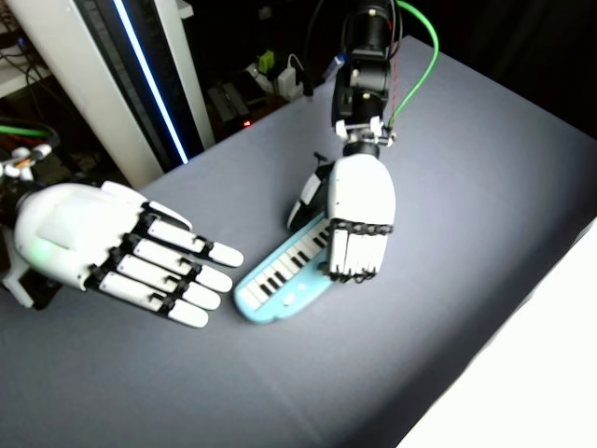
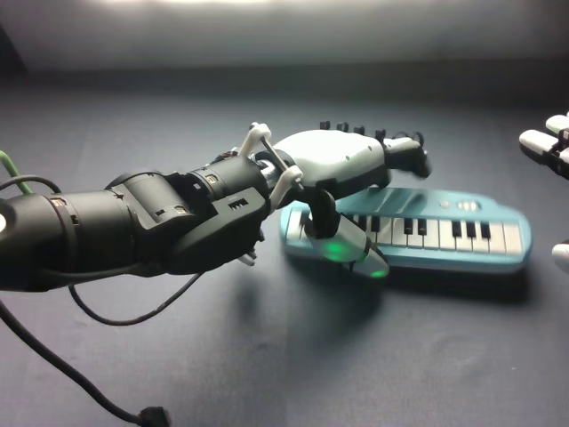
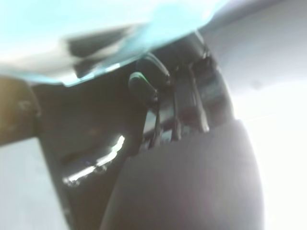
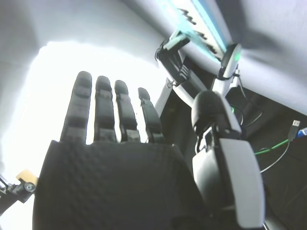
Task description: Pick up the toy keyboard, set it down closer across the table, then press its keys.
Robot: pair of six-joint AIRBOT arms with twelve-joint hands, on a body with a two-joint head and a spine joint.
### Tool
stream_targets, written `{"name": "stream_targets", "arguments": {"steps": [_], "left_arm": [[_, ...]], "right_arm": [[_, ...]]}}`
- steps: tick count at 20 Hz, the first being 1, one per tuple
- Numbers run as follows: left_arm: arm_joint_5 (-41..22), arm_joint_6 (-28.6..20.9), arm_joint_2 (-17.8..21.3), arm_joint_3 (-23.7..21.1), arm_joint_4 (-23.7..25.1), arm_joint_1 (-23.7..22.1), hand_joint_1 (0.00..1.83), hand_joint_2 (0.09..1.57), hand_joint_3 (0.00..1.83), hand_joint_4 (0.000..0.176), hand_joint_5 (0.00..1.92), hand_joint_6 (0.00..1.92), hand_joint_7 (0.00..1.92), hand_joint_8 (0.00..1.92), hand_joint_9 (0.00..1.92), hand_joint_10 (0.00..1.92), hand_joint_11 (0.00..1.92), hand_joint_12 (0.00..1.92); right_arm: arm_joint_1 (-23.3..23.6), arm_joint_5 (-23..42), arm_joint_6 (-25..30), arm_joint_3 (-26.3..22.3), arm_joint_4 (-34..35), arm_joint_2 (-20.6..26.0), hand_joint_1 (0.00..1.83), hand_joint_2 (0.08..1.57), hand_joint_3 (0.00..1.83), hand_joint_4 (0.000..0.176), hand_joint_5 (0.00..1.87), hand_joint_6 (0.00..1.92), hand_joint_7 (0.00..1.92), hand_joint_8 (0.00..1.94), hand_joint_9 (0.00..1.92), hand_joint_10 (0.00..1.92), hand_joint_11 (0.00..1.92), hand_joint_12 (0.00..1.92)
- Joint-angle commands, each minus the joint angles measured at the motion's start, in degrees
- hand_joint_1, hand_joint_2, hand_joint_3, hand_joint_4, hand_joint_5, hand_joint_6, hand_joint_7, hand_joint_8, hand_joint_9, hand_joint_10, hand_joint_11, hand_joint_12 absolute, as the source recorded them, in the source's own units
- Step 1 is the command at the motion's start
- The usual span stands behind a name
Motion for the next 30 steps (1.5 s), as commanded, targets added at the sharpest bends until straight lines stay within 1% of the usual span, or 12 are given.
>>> {"name": "stream_targets", "arguments": {"steps": [1, 4, 7, 11, 12, 14, 17, 18, 21, 23, 24, 30], "left_arm": [[-7.6, -0.4, 0.2, -0.3, -0.4, -1.1, 0.91, 1.13, 0.00, 0.043, 0.02, 0.04, 0.02, 0.01, 0.06, 0.11, 0.00, 0.99], [-8.6, -0.5, 0.9, -0.9, -0.3, -0.9, 0.86, 1.04, 0.00, 0.110, 0.00, 0.00, 0.00, 0.00, 0.00, 0.00, 0.00, 0.06], [-11.2, -2.6, 2.1, -1.7, 0.6, -0.5, 0.78, 1.00, 0.00, 0.165, 0.00, 0.00, 0.00, 0.00, 0.00, 0.00, 0.00, 0.00], [-17.1, -0.8, 8.0, -5.4, -1.2, 0.4, 0.59, 1.07, 0.02, 0.104, 0.00, 0.00, 0.00, 0.00, 0.00, 0.00, 0.00, 0.00], [-18.4, 3.1, 10.8, -7.4, -3.3, 0.5, 0.60, 1.24, 0.02, 0.049, 0.00, 0.00, 0.00, 0.00, 0.00, 0.00, 0.00, 0.00], [-21.1, 7.0, 15.7, -10.2, -5.4, 1.0, 0.63, 1.28, 0.02, 0.026, 0.00, 0.00, 0.00, 0.00, 0.00, 0.00, 0.00, 0.00], [-25.6, 10.1, 21.6, -13.4, -8.3, 2.9, 0.55, 1.35, 0.03, 0.106, 0.00, 0.00, 0.00, 0.00, 0.00, 0.00, 0.00, 0.00], [-27.6, 11.3, 24.0, -14.6, -9.4, 4.0, 0.64, 1.35, 0.02, 0.061, 0.00, 0.00, 0.00, 0.00, 0.00, 0.00, 0.00, 0.00], [-30.6, 12.9, 27.9, -16.5, -9.8, 5.7, 0.81, 1.33, 0.00, 0.063, 0.00, 0.00, 0.00, 0.00, 0.00, 0.00, 0.00, 0.00], [-33.5, 14.0, 30.6, -18.4, -10.9, 7.5, 0.81, 1.33, 0.00, 0.024, 0.00, 0.00, 0.00, 0.00, 0.00, 0.00, 0.00, 0.00], [-34.3, 14.2, 31.4, -19.0, -11.1, 8.1, 0.77, 1.34, 0.01, 0.087, 0.00, 0.00, 0.00, 0.00, 0.00, 0.00, 0.00, 0.00], [-34.2, 14.3, 31.9, -19.3, -11.9, 9.6, 0.71, 1.32, 0.00, 0.075, 0.03, 0.01, 0.00, 0.00, 0.00, 0.00, 0.00, 0.00]], "right_arm": [[0.2, 7.4, 0.5, 0.3, -0.2, 0.3, 0.05, 1.36, 0.00, 0.055, 0.00, 0.00, 0.00, 0.00, 0.00, 0.00, 0.00, 0.00], [0.2, 7.6, 0.6, 0.2, -0.2, 0.3, 0.01, 1.35, 0.00, 0.056, 0.00, 0.00, 0.00, 0.00, 0.00, 0.00, 0.00, 0.00], [0.2, 8.1, 0.9, 0.0, -0.5, 0.4, 0.00, 1.33, 0.00, 0.079, 0.00, 0.00, 0.00, 0.00, 0.00, 0.00, 0.00, 0.00], [0.2, 8.3, 2.8, -0.3, -2.7, 0.5, 0.07, 1.34, 0.00, 0.089, 0.00, 0.00, 0.00, 0.00, 0.00, 0.00, 0.00, 0.00], [0.2, 7.9, 3.3, -0.2, -3.5, 0.5, 0.09, 1.40, 0.01, 0.033, 0.00, 0.00, 0.00, 0.00, 0.00, 0.00, 0.00, 0.00], [0.6, 5.6, 3.4, -0.1, -4.7, 0.4, 0.13, 1.40, 0.01, 0.029, 0.00, 0.00, 0.00, 0.00, 0.00, 0.00, 0.00, 0.00], [2.4, 0.7, 3.4, 1.0, -6.7, -0.5, 0.16, 1.40, 0.01, 0.012, 0.11, 0.03, 0.00, 0.00, 0.00, 0.00, 0.00, 0.00], [4.0, -2.2, 3.4, 1.8, -7.8, -1.2, 0.20, 1.42, 0.01, 0.002, 0.13, 0.03, 0.00, 0.00, 0.00, 0.00, 0.00, 0.00], [7.6, -9.9, 2.2, 4.5, -9.2, -3.5, 0.34, 1.40, 0.00, 0.000, 0.32, 0.03, 0.00, 0.00, 0.00, 0.00, 0.00, 0.00], [10.3, -14.9, -0.6, 6.0, -9.4, -5.6, 0.32, 1.39, 0.00, 0.013, 0.35, 0.02, 0.00, 0.00, 0.00, 0.00, 0.00, 0.00], [11.4, -16.7, -1.7, 6.7, -9.4, -6.4, 0.31, 1.40, 0.00, 0.023, 0.35, 0.02, 0.00, 0.00, 0.00, 0.00, 0.00, 0.00], [12.6, -22.3, -1.9, 9.7, -9.8, -9.8, 0.34, 1.39, 0.00, 0.022, 0.35, 0.01, 0.00, 0.00, 0.00, 0.00, 0.00, 0.00]]}}
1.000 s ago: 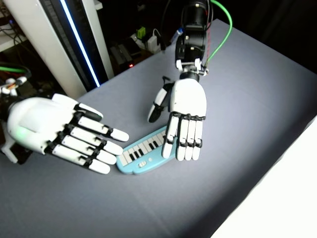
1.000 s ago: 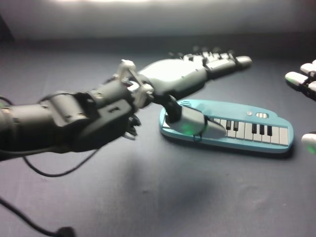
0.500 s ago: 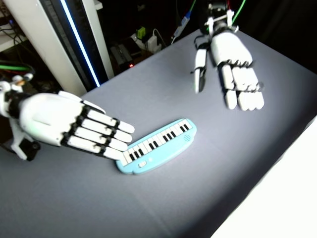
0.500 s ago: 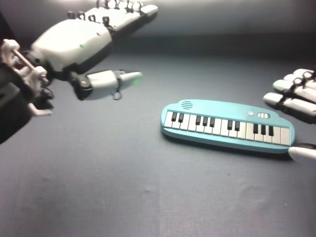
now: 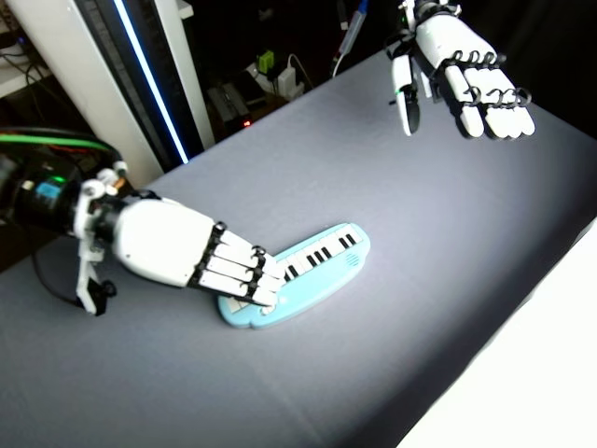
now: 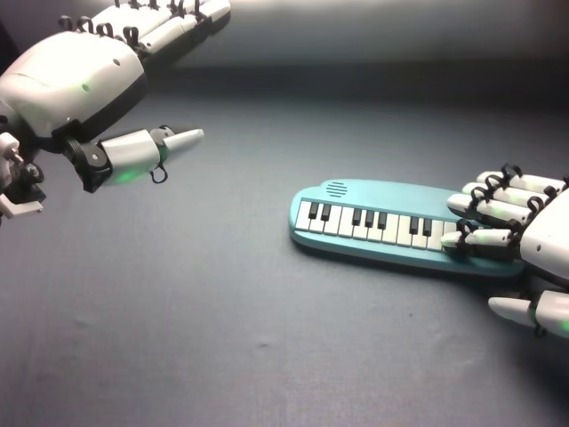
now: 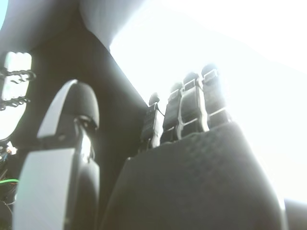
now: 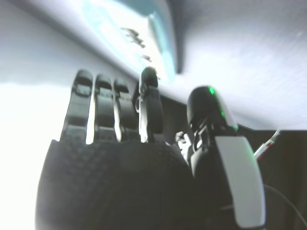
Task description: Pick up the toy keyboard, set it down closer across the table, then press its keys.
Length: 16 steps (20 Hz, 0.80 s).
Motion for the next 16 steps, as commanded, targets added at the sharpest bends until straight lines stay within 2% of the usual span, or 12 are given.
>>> {"name": "stream_targets", "arguments": {"steps": [1, 2, 7, 8, 9, 11, 12, 13, 15, 16], "left_arm": [[-7.5, 0.1, 0.2, -0.2, -0.3, -0.3, 0.72, 1.32, 0.00, 0.067, 0.02, 0.00, 0.00, 0.00, 0.00, 0.00, 0.00, 0.00], [-7.7, 0.1, 0.3, -0.3, -0.4, -0.3, 0.72, 1.32, 0.00, 0.062, 0.02, 0.00, 0.00, 0.00, 0.00, 0.00, 0.00, 0.00], [-8.3, 0.1, 0.5, -0.5, -0.7, 0.0, 0.66, 1.33, 0.00, 0.078, 0.00, 0.00, 0.00, 0.00, 0.00, 0.00, 0.00, 0.00], [-8.5, 0.1, 0.6, -0.6, -0.9, 0.3, 0.67, 1.33, 0.00, 0.076, 0.00, 0.00, 0.00, 0.00, 0.00, 0.00, 0.00, 0.00], [-8.7, 0.1, 0.7, -0.6, -1.0, 0.4, 0.65, 1.34, 0.00, 0.077, 0.00, 0.00, 0.00, 0.00, 0.00, 0.00, 0.00, 0.00], [-9.0, 0.1, 0.9, -0.7, -1.2, 0.5, 0.67, 1.33, 0.00, 0.086, 0.00, 0.00, 0.00, 0.00, 0.00, 0.00, 0.00, 0.00], [-9.1, 0.1, 0.9, -0.7, -1.4, 0.6, 0.69, 1.33, 0.00, 0.095, 0.00, 0.00, 0.00, 0.00, 0.00, 0.00, 0.00, 0.00], [-9.4, 0.1, 0.9, -0.7, -1.6, 0.8, 0.70, 1.34, 0.00, 0.097, 0.00, 0.00, 0.00, 0.00, 0.00, 0.00, 0.00, 0.00], [-9.9, 0.1, 1.1, -0.8, -2.1, 1.1, 0.68, 1.34, 0.00, 0.087, 0.00, 0.00, 0.00, 0.00, 0.00, 0.00, 0.00, 0.00], [-10.1, 0.1, 1.2, -0.9, -2.4, 1.3, 0.71, 1.33, 0.00, 0.075, 0.02, 0.00, 0.00, 0.00, 0.00, 0.00, 0.00, 0.00]], "right_arm": [[0.7, 4.7, -0.2, 0.5, -0.1, -0.3, 0.30, 1.38, 0.00, 0.010, 0.36, 0.01, 0.00, 0.00, 0.00, 0.00, 0.00, 0.00], [0.7, 3.7, -0.2, 1.0, -0.1, -0.8, 0.28, 1.37, 0.00, 0.001, 0.37, 0.01, 0.00, 0.00, 0.00, 0.00, 0.00, 0.00], [0.8, 3.1, -0.2, 1.3, 0.0, -1.5, 0.32, 1.36, 0.00, 0.000, 0.37, 0.01, 0.00, 0.00, 0.00, 0.00, 0.00, 0.00], [1.0, 4.1, -0.2, 0.9, 0.0, -1.1, 0.28, 1.39, 0.01, 0.017, 0.32, 0.00, 0.00, 0.00, 0.00, 0.00, 0.00, 0.00], [1.2, 5.5, -0.2, 0.3, 0.0, -0.4, 0.25, 1.41, 0.01, 0.020, 0.29, 0.00, 0.00, 0.00, 0.00, 0.00, 0.00, 0.00], [1.3, 8.6, -0.2, -1.3, 0.0, 1.5, 0.25, 1.42, 0.01, 0.000, 0.27, 0.00, 0.00, 0.00, 0.00, 0.00, 0.00, 0.00], [1.3, 9.9, -0.2, -1.9, -0.1, 2.2, 0.29, 1.42, 0.00, 0.000, 0.28, 0.01, 0.00, 0.00, 0.00, 0.00, 0.00, 0.00], [1.3, 11.0, -0.2, -2.3, 0.0, 2.6, 0.27, 1.42, 0.01, 0.000, 0.27, 0.00, 0.00, 0.00, 0.00, 0.00, 0.00, 0.00], [1.3, 13.6, -0.2, -3.5, 0.6, 4.1, 0.39, 1.43, 0.00, 0.000, 0.29, 0.01, 0.00, 0.00, 0.00, 0.00, 0.00, 0.00], [1.2, 14.1, -0.2, -4.0, 0.7, 4.6, 0.37, 1.43, 0.00, 0.000, 0.29, 0.01, 0.00, 0.00, 0.00, 0.00, 0.00, 0.00]]}}
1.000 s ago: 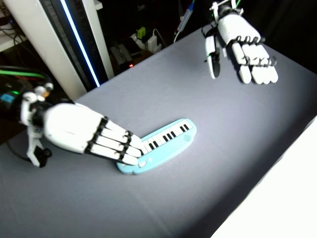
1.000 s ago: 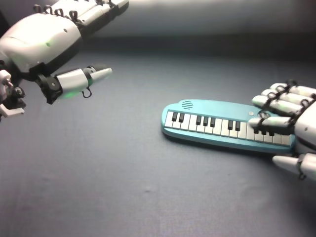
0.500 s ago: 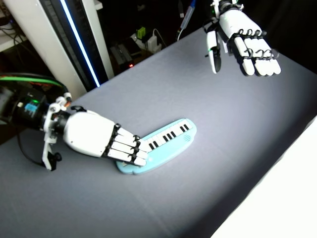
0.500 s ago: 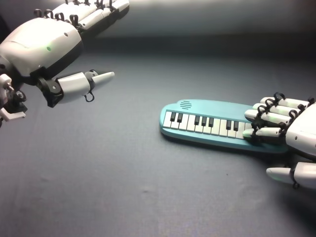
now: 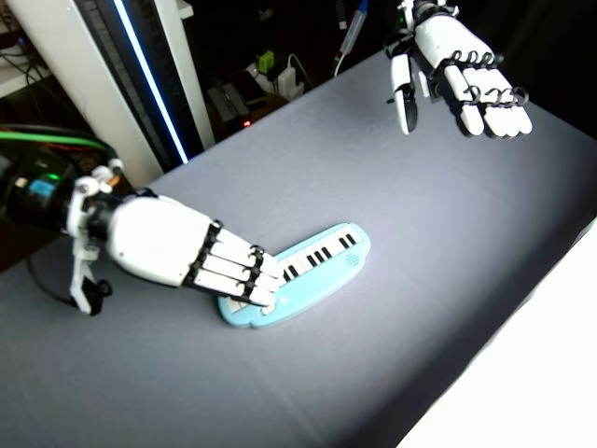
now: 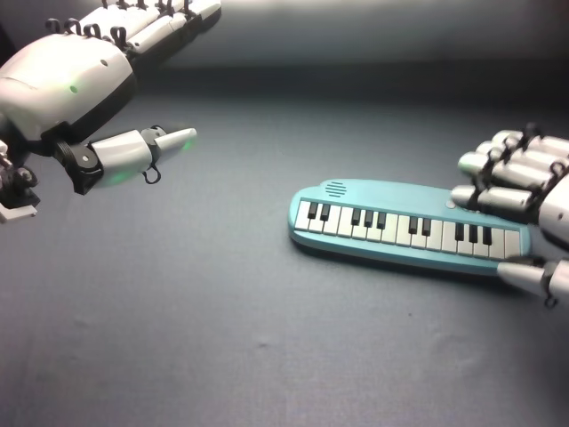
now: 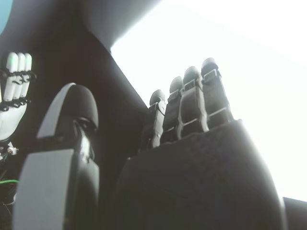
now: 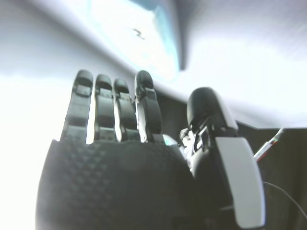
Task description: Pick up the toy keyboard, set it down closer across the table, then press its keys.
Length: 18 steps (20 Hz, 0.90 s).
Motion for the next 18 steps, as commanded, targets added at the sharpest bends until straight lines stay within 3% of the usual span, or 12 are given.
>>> {"name": "stream_targets", "arguments": {"steps": [1, 7, 8, 9, 11, 12, 14, 16, 17, 18], "left_arm": [[-7.7, 0.1, 0.5, -0.2, -0.6, -0.2, 0.74, 1.33, 0.00, 0.083, 0.01, 0.00, 0.00, 0.00, 0.00, 0.00, 0.00, 0.00], [-8.1, 0.1, 0.6, -0.2, -1.1, -0.1, 0.69, 1.34, 0.00, 0.090, 0.01, 0.00, 0.00, 0.00, 0.00, 0.00, 0.00, 0.00], [-8.1, 0.1, 0.6, -0.2, -1.2, 0.0, 0.72, 1.34, 0.00, 0.078, 0.02, 0.01, 0.00, 0.00, 0.00, 0.00, 0.00, 0.00], [-8.2, 0.1, 0.6, -0.2, -1.2, 0.0, 0.71, 1.33, 0.00, 0.079, 0.02, 0.01, 0.00, 0.00, 0.00, 0.00, 0.00, 0.00], [-8.2, 0.1, 0.6, -0.2, -1.2, 0.0, 0.69, 1.34, 0.00, 0.089, 0.01, 0.00, 0.00, 0.00, 0.00, 0.00, 0.00, 0.00], [-8.2, 0.1, 0.6, -0.2, -1.2, 0.0, 0.68, 1.34, 0.00, 0.090, 0.01, 0.00, 0.00, 0.00, 0.00, 0.00, 0.00, 0.00], [-8.5, 0.1, 0.6, -0.2, -1.4, 0.1, 0.69, 1.34, 0.00, 0.073, 0.01, 0.00, 0.00, 0.00, 0.00, 0.00, 0.00, 0.00], [-8.9, 0.1, 0.6, -0.3, -1.6, 0.5, 0.68, 1.34, 0.00, 0.068, 0.01, 0.00, 0.00, 0.00, 0.00, 0.00, 0.00, 0.00], [-9.1, 0.1, 0.8, -0.4, -1.7, 0.6, 0.67, 1.35, 0.00, 0.069, 0.00, 0.00, 0.00, 0.00, 0.00, 0.00, 0.00, 0.00], [-9.3, 0.1, 0.9, -0.5, -1.8, 0.8, 0.67, 1.35, 0.01, 0.065, 0.00, 0.00, 0.00, 0.00, 0.00, 0.00, 0.00, 0.00]], "right_arm": [[0.4, 6.7, -0.2, -0.4, -0.5, 0.3, 0.38, 1.42, 0.00, 0.000, 0.33, 0.02, 0.00, 0.00, 0.00, 0.00, 0.00, 0.00], [-1.8, 2.3, -0.2, 0.8, 0.7, -0.3, 0.22, 1.42, 0.00, 0.000, 0.39, 0.02, 0.00, 0.00, 0.00, 0.00, 0.00, 0.00], [-1.9, 1.3, -0.2, 1.2, 0.7, -0.8, 0.18, 1.41, 0.00, 0.000, 0.40, 0.02, 0.00, 0.00, 0.00, 0.00, 0.00, 0.00], [-2.0, 0.2, -0.2, 1.7, 0.7, -1.4, 0.15, 1.41, 0.00, 0.000, 0.40, 0.02, 0.00, 0.00, 0.00, 0.00, 0.00, 0.00], [-2.0, -1.6, -0.2, 2.6, 0.7, -2.3, 0.30, 1.39, 0.00, 0.000, 0.46, 0.03, 0.00, 0.00, 0.00, 0.00, 0.00, 0.00], [-2.0, -2.2, -0.2, 2.9, 0.6, -2.5, 0.27, 1.39, 0.00, 0.000, 0.45, 0.02, 0.00, 0.00, 0.00, 0.00, 0.00, 0.00], [-2.0, -2.3, -0.2, 2.9, 0.3, -2.5, 0.25, 1.38, 0.00, 0.000, 0.43, 0.01, 0.00, 0.00, 0.00, 0.00, 0.00, 0.00], [-1.9, -0.8, -0.2, 2.5, 0.4, -2.1, 0.27, 1.38, 0.00, 0.000, 0.40, 0.00, 0.00, 0.00, 0.00, 0.00, 0.00, 0.00], [-1.9, 1.2, -0.2, 1.6, 0.4, -0.9, 0.09, 1.40, 0.01, 0.000, 0.31, 0.01, 0.00, 0.00, 0.00, 0.00, 0.00, 0.00], [-1.9, 3.4, -0.2, 0.5, 0.4, 0.4, 0.09, 1.41, 0.01, 0.000, 0.28, 0.00, 0.00, 0.00, 0.00, 0.00, 0.00, 0.00]]}}
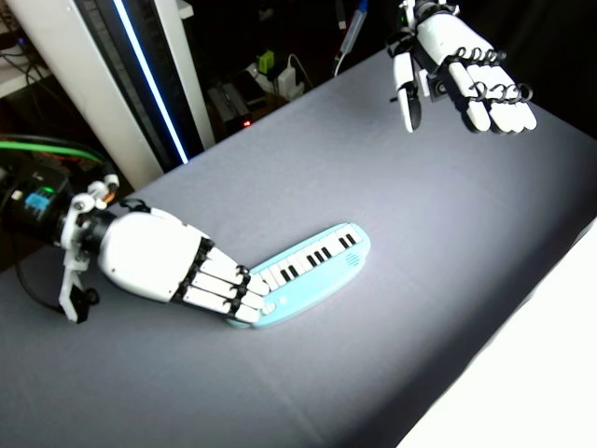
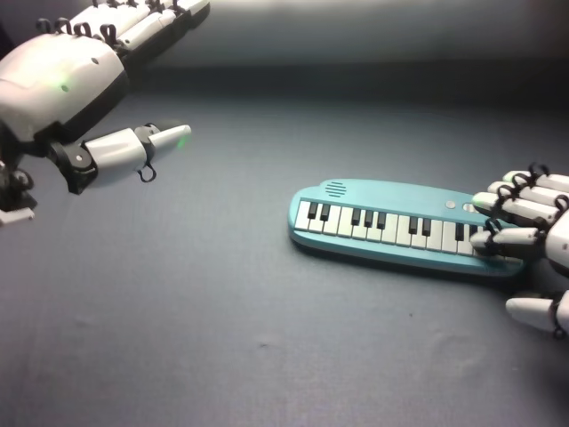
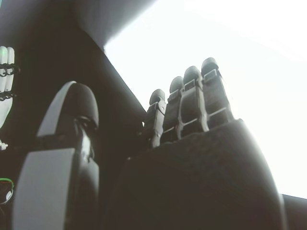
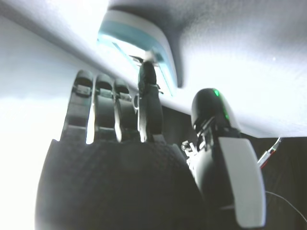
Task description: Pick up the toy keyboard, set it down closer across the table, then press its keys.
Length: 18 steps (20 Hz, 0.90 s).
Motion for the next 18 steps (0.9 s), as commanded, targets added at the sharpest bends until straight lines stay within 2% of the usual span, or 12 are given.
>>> {"name": "stream_targets", "arguments": {"steps": [1, 4, 6, 8, 9, 10, 11, 13, 15, 16, 17, 18], "left_arm": [[-7.8, 0.1, 0.6, 0.0, -0.3, -0.3, 0.67, 1.35, 0.01, 0.069, 0.00, 0.00, 0.00, 0.00, 0.00, 0.00, 0.00, 0.00], [-9.1, 0.1, 0.8, -0.3, -0.8, 0.5, 0.73, 1.34, 0.00, 0.102, 0.00, 0.00, 0.00, 0.00, 0.00, 0.00, 0.00, 0.00], [-10.7, 0.1, 1.4, -1.0, -1.3, 1.5, 0.70, 1.34, 0.00, 0.105, 0.00, 0.00, 0.00, 0.00, 0.00, 0.00, 0.00, 0.00], [-13.4, 0.1, 2.0, -1.9, -2.0, 2.8, 0.65, 1.35, 0.00, 0.089, 0.00, 0.00, 0.00, 0.00, 0.00, 0.00, 0.00, 0.00], [-15.2, -0.7, 2.3, -2.2, -2.3, 3.6, 0.68, 1.35, 0.00, 0.061, 0.00, 0.00, 0.00, 0.00, 0.00, 0.00, 0.00, 0.00], [-17.1, -1.9, 2.6, -2.3, -2.6, 4.4, 0.73, 1.34, 0.00, 0.053, 0.00, 0.00, 0.00, 0.00, 0.00, 0.00, 0.00, 0.00], [-19.3, -2.6, 2.9, -2.6, -3.3, 5.3, 0.72, 1.34, 0.00, 0.080, 0.00, 0.00, 0.00, 0.00, 0.00, 0.00, 0.00, 0.00], [-23.9, -2.8, 3.6, -3.8, -4.6, 7.3, 0.72, 1.36, 0.01, 0.074, 0.00, 0.00, 0.00, 0.00, 0.00, 0.00, 0.00, 0.00], [-28.8, -2.8, 4.6, -5.2, -5.8, 9.6, 0.43, 1.39, 0.02, 0.122, 0.00, 0.00, 0.00, 0.00, 0.00, 0.00, 0.00, 0.00], [-31.6, -2.8, 5.1, -6.0, -6.2, 10.8, 0.25, 1.39, 0.02, 0.119, 0.00, 0.00, 0.00, 0.00, 0.00, 0.00, 0.00, 0.00], [-33.8, -2.7, 5.6, -6.7, -6.5, 11.8, 0.11, 1.41, 0.02, 0.066, 0.00, 0.00, 0.00, 0.00, 0.00, 0.00, 0.00, 0.00], [-36.5, -2.4, 6.2, -7.5, -6.7, 12.8, 0.11, 1.40, 0.01, 0.074, 0.00, 0.00, 0.00, 0.00, 0.00, 0.00, 0.00, 0.00]], "right_arm": [[0.4, 11.1, -0.1, -0.8, -0.2, 1.6, 0.20, 1.42, 0.01, 0.000, 0.25, 0.01, 0.00, 0.00, 0.00, 0.00, 0.00, 0.00], [0.1, 18.3, -0.1, -3.9, -0.2, 4.9, 0.26, 1.43, 0.01, 0.000, 0.13, 0.00, 0.00, 0.00, 0.00, 0.00, 0.00, 0.00], [-0.9, 23.5, 0.1, -5.7, -0.1, 6.7, 0.23, 1.42, 0.00, 0.025, 0.04, 0.00, 0.00, 0.00, 0.00, 0.00, 0.00, 0.00], [-2.5, 29.7, 1.1, -7.4, 0.1, 7.6, 0.25, 1.40, 0.00, 0.053, 0.00, 0.00, 0.00, 0.00, 0.00, 0.00, 0.00, 0.00], [-3.6, 33.4, 1.8, -8.2, 0.4, 8.6, 0.27, 1.40, 0.00, 0.029, 0.00, 0.00, 0.00, 0.00, 0.00, 0.00, 0.00, 0.00], [-4.5, 36.3, 2.1, -8.8, 0.7, 9.3, 0.28, 1.41, 0.00, 0.047, 0.00, 0.00, 0.00, 0.00, 0.00, 0.00, 0.00, 0.00], [-5.4, 39.1, 2.5, -9.3, 0.9, 10.0, 0.27, 1.40, 0.00, 0.074, 0.00, 0.00, 0.00, 0.00, 0.00, 0.00, 0.00, 0.00], [-7.4, 44.8, 3.7, -10.0, 1.4, 10.9, 0.28, 1.39, 0.00, 0.066, 0.00, 0.00, 0.00, 0.00, 0.00, 0.00, 0.00, 0.00], [-9.2, 50.5, 5.0, -10.4, 2.1, 11.3, 0.27, 1.38, 0.00, 0.041, 0.00, 0.00, 0.00, 0.00, 0.00, 0.00, 0.00, 0.00], [-10.0, 53.0, 5.4, -10.7, 2.4, 11.5, 0.26, 1.39, 0.00, 0.026, 0.00, 0.00, 0.00, 0.00, 0.00, 0.00, 0.00, 0.00], [-10.5, 55.0, 5.5, -10.9, 2.5, 11.7, 0.26, 1.37, 0.00, 0.031, 0.00, 0.00, 0.00, 0.00, 0.00, 0.00, 0.00, 0.00], [-11.1, 57.0, 5.7, -11.2, 2.6, 12.1, 0.23, 1.38, 0.00, 0.031, 0.00, 0.00, 0.00, 0.00, 0.00, 0.00, 0.00, 0.00]]}}
